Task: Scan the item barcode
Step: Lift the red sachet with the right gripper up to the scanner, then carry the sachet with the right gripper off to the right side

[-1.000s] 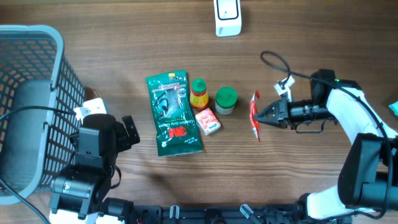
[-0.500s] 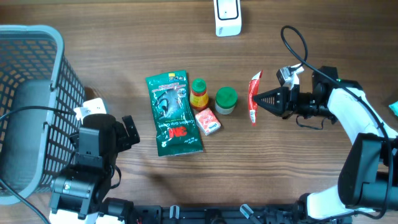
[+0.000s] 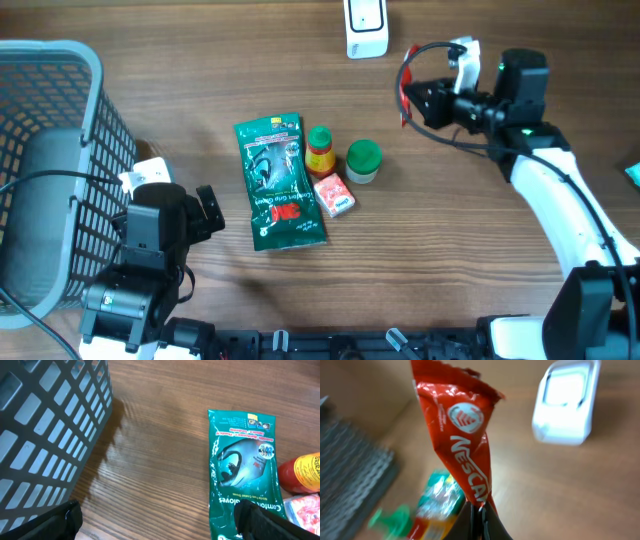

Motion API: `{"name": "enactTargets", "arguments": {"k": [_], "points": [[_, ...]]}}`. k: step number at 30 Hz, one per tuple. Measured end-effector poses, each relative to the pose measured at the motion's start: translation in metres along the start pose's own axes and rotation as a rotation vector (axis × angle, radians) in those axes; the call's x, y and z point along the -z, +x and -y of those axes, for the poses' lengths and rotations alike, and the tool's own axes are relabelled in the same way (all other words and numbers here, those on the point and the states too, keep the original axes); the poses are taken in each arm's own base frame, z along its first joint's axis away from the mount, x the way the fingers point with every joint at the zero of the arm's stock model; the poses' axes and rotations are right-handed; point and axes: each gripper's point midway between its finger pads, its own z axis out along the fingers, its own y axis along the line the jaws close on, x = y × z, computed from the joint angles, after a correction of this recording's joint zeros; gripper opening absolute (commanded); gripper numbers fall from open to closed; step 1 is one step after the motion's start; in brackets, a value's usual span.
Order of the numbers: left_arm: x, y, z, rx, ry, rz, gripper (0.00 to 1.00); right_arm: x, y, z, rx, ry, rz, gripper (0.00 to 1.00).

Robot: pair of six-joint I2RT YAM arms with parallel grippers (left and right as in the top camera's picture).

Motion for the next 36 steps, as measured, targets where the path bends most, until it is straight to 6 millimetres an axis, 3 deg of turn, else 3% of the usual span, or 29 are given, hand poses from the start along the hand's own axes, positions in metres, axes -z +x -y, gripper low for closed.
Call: {"name": "enactTargets", "arguments": {"k": [2,5,9,12,14,17,19,22,26,31,34,36], "points": [[0.000,0.000,0.000,0.000,0.000,0.000,1.00,-0.013,-0.017,-0.005,0.066,0.071,0.079,0.04],[0.000,0.000,0.000,0.001,0.000,0.002,1.00,-0.035,-0.028,-0.004,0.113,0.144,0.142,0.05],[0.000,0.000,0.000,0.001,0.000,0.001,1.00,-0.072,-0.035,0.033,0.114,0.240,0.133,0.05],[0.000,0.000,0.000,0.000,0.000,0.001,1.00,-0.105,-0.055,0.054,0.134,0.271,0.135,0.05],[0.000,0.000,0.000,0.001,0.001,0.002,1.00,-0.134,-0.082,0.068,0.157,0.285,0.165,0.05],[0.000,0.000,0.000,0.000,0.000,0.001,1.00,-0.168,-0.097,0.089,0.176,0.308,0.186,0.05],[0.000,0.000,0.000,0.000,0.000,0.001,1.00,-0.188,-0.099,0.099,0.177,0.315,0.188,0.04],[0.000,0.000,0.000,0.000,0.000,0.001,1.00,-0.211,-0.084,0.111,0.172,0.329,0.165,0.04],[0.000,0.000,0.000,0.000,0.000,0.001,1.00,-0.214,-0.082,0.110,0.171,0.362,0.158,0.04],[0.000,0.000,0.000,0.001,0.000,0.001,1.00,-0.199,-0.080,0.121,0.127,0.422,0.062,0.04],[0.000,0.000,0.000,0.001,0.000,0.001,1.00,-0.147,-0.077,0.148,0.045,0.549,-0.058,0.04],[0.000,0.000,0.000,0.001,0.000,0.001,1.00,-0.099,-0.092,0.169,0.005,0.648,-0.067,0.04]]}}
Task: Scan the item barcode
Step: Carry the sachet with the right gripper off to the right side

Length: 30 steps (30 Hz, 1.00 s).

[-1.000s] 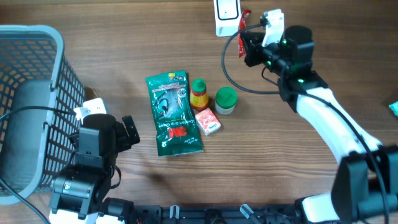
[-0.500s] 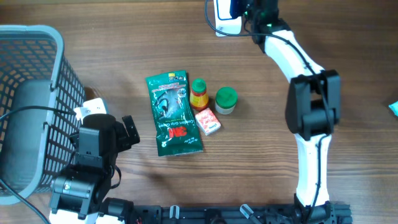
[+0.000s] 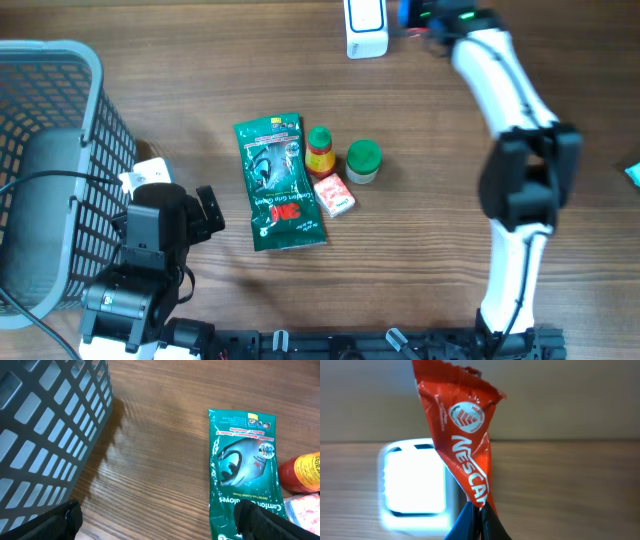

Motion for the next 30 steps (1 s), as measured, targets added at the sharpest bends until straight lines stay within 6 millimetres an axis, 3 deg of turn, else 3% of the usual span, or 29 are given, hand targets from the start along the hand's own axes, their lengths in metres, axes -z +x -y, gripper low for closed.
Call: {"name": "enactTargets", "arguments": {"k": [1,3,4,6,8,10,13,15,16,17,18,19,23,25,26,27,28,30], "points": [[0.000,0.000,0.000,0.000,0.000,0.000,1.00,0.017,-0.006,0.030,-0.027,0.064,-0.013,0.04],[0.000,0.000,0.000,0.000,0.000,0.000,1.00,0.061,-0.026,0.113,-0.107,0.226,0.006,0.04],[0.000,0.000,0.000,0.000,0.000,0.000,1.00,0.080,-0.028,0.156,-0.150,0.308,0.002,0.04],[0.000,0.000,0.000,0.000,0.000,0.000,1.00,0.104,-0.012,0.229,-0.229,0.442,-0.035,0.05],[0.000,0.000,0.000,0.000,0.000,0.000,1.00,0.120,0.032,0.300,-0.322,0.558,-0.114,0.05],[0.000,0.000,0.000,0.000,0.000,0.000,1.00,0.127,0.067,0.339,-0.385,0.605,-0.174,0.04],[0.000,0.000,0.000,0.000,0.000,0.000,1.00,0.130,0.126,0.381,-0.505,0.631,-0.267,0.04],[0.000,0.000,0.000,0.000,0.000,0.000,1.00,0.131,0.164,0.399,-0.599,0.651,-0.321,0.05],[0.000,0.000,0.000,0.000,0.000,0.000,1.00,0.133,0.179,0.405,-0.642,0.660,-0.341,0.11],[0.000,0.000,0.000,0.000,0.000,0.000,1.00,0.135,0.188,0.411,-0.675,0.670,-0.348,0.46],[0.000,0.000,0.000,0.000,0.000,0.000,1.00,0.140,0.195,0.418,-0.717,0.684,-0.348,0.75],[0.000,0.000,0.000,0.000,0.000,0.000,1.00,0.146,0.199,0.425,-0.744,0.697,-0.346,0.85],[0.000,0.000,0.000,0.000,0.000,0.000,1.00,0.154,0.212,0.414,-0.783,0.672,-0.420,0.88],[0.000,0.000,0.000,0.000,0.000,0.000,1.00,0.154,0.208,0.405,-0.789,0.635,-0.435,0.89],[0.000,0.000,0.000,0.000,0.000,0.000,1.00,0.155,0.199,0.398,-0.789,0.604,-0.427,0.90],[0.000,0.000,0.000,0.000,0.000,0.000,1.00,0.157,0.190,0.392,-0.787,0.581,-0.413,1.00],[0.000,0.000,0.000,0.000,0.000,0.000,1.00,0.171,0.160,0.366,-0.781,0.497,-0.370,1.00],[0.000,0.000,0.000,0.000,0.000,0.000,1.00,0.190,0.125,0.337,-0.764,0.415,-0.314,1.00]]}}
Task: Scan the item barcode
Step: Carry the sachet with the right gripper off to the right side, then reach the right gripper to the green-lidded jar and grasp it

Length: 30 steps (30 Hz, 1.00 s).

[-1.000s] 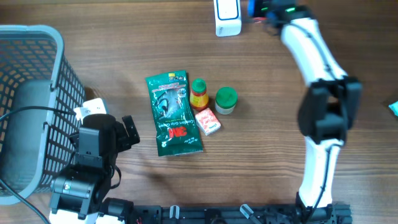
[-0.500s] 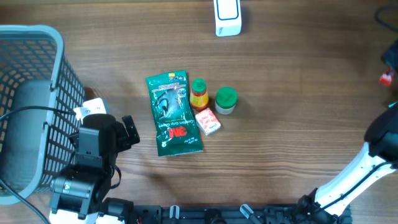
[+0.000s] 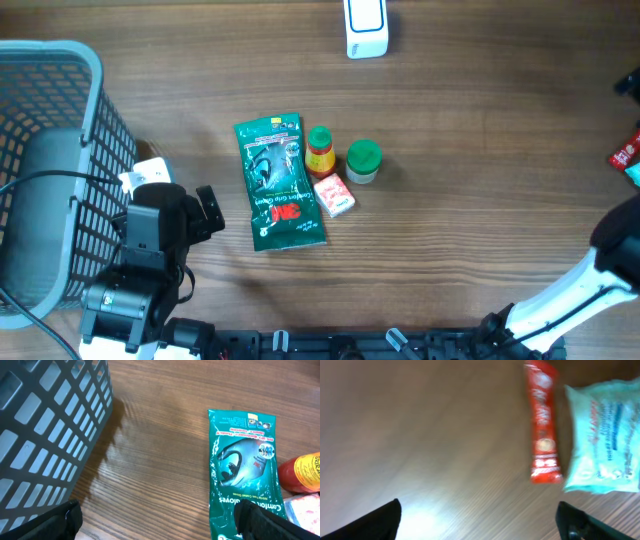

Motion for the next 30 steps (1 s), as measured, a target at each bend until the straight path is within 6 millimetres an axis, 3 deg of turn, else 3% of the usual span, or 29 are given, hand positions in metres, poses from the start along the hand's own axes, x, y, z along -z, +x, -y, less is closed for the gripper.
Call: {"name": "enactTargets", "arguments": {"k": [1,3,4,6,9,12,13,18,21,25,30], "points": [[0.000,0.000,0.000,0.000,0.000,0.001,1.00,0.017,0.005,-0.013,0.000,-0.038,-0.005,1.00],[0.000,0.000,0.000,0.000,0.000,0.000,1.00,0.065,0.036,-0.048,-0.028,-0.132,-0.064,1.00],[0.000,0.000,0.000,0.000,0.000,0.001,1.00,0.087,0.059,-0.067,-0.051,-0.172,-0.123,1.00],[0.000,0.000,0.000,0.000,0.000,0.000,1.00,0.108,0.106,-0.090,-0.136,-0.187,-0.275,1.00],[0.000,0.000,0.000,0.000,0.000,0.001,1.00,0.116,0.174,-0.110,-0.281,-0.089,-0.516,1.00],[0.000,0.000,0.000,0.000,0.000,0.000,1.00,0.117,0.220,-0.138,-0.299,-0.048,-0.630,1.00],[0.000,0.000,0.000,0.000,0.000,0.000,1.00,0.117,0.232,-0.147,-0.287,-0.044,-0.653,0.99],[0.000,0.000,0.000,0.000,0.000,0.000,1.00,0.116,0.339,-0.212,-0.198,0.008,-0.738,1.00],[0.000,0.000,0.000,0.000,0.000,0.000,1.00,0.115,0.385,-0.222,-0.192,0.076,-0.722,1.00],[0.000,0.000,0.000,0.000,0.000,0.000,1.00,0.108,0.403,-0.237,-0.206,0.070,-0.630,1.00],[0.000,0.000,0.000,0.000,0.000,0.000,1.00,0.093,0.400,-0.249,-0.290,0.071,-0.548,1.00]]}}
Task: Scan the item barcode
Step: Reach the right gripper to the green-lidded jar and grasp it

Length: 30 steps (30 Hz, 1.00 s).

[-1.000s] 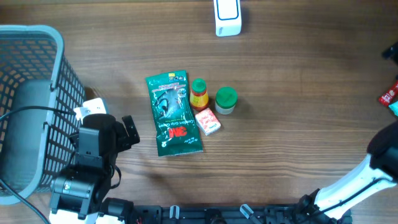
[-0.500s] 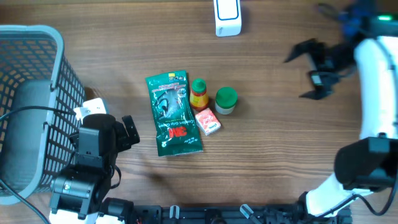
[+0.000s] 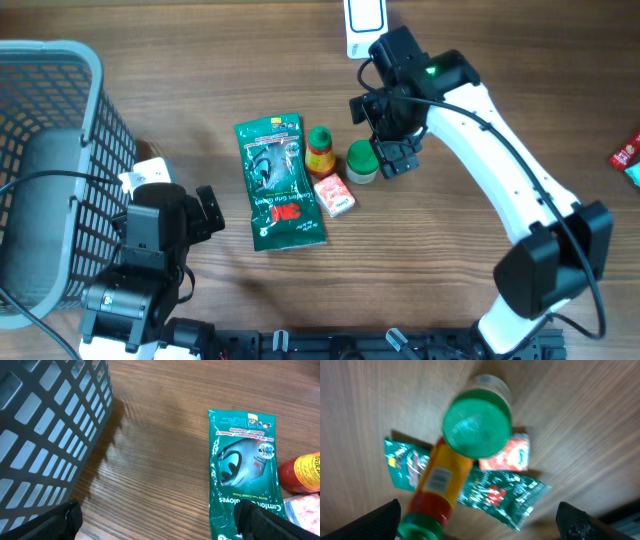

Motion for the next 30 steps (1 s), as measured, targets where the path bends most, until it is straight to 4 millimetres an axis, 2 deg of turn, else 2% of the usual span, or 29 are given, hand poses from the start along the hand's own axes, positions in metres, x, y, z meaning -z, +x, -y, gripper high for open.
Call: {"name": "enactTargets", "arguments": {"k": [5,7,9,10,11,13,14,22,26,30], "points": [[0.000,0.000,0.000,0.000,0.000,0.000,1.00,-0.052,-0.015,-0.015,-0.025,0.040,0.022,1.00],[0.000,0.000,0.000,0.000,0.000,0.000,1.00,-0.066,-0.018,-0.018,-0.024,0.049,0.021,1.00],[0.000,0.000,0.000,0.000,0.000,0.000,1.00,-0.067,-0.018,-0.021,-0.023,0.040,0.018,0.98],[0.000,0.000,0.000,0.000,0.000,0.001,1.00,-0.067,-0.018,-0.021,-0.023,0.040,0.020,0.93],[0.000,0.000,0.000,0.000,0.000,-0.001,1.00,-0.068,-0.019,-0.020,-0.024,0.045,0.023,0.92],[0.000,0.000,0.000,0.000,0.000,0.000,1.00,-0.068,-0.021,-0.016,-0.027,0.067,0.038,0.95],[0.000,0.000,0.000,0.000,0.000,0.000,1.00,-0.068,-0.022,-0.015,-0.022,0.074,0.042,1.00],[0.000,0.000,0.000,0.000,0.000,0.000,1.00,-0.058,-0.026,-0.014,0.138,0.102,0.067,1.00],[0.000,0.000,0.000,0.000,0.000,0.000,1.00,-0.051,-0.027,-0.004,0.140,0.149,0.079,1.00],[0.000,0.000,0.000,0.000,0.000,0.000,1.00,-0.059,-0.029,0.005,0.102,0.174,0.081,1.00]]}}
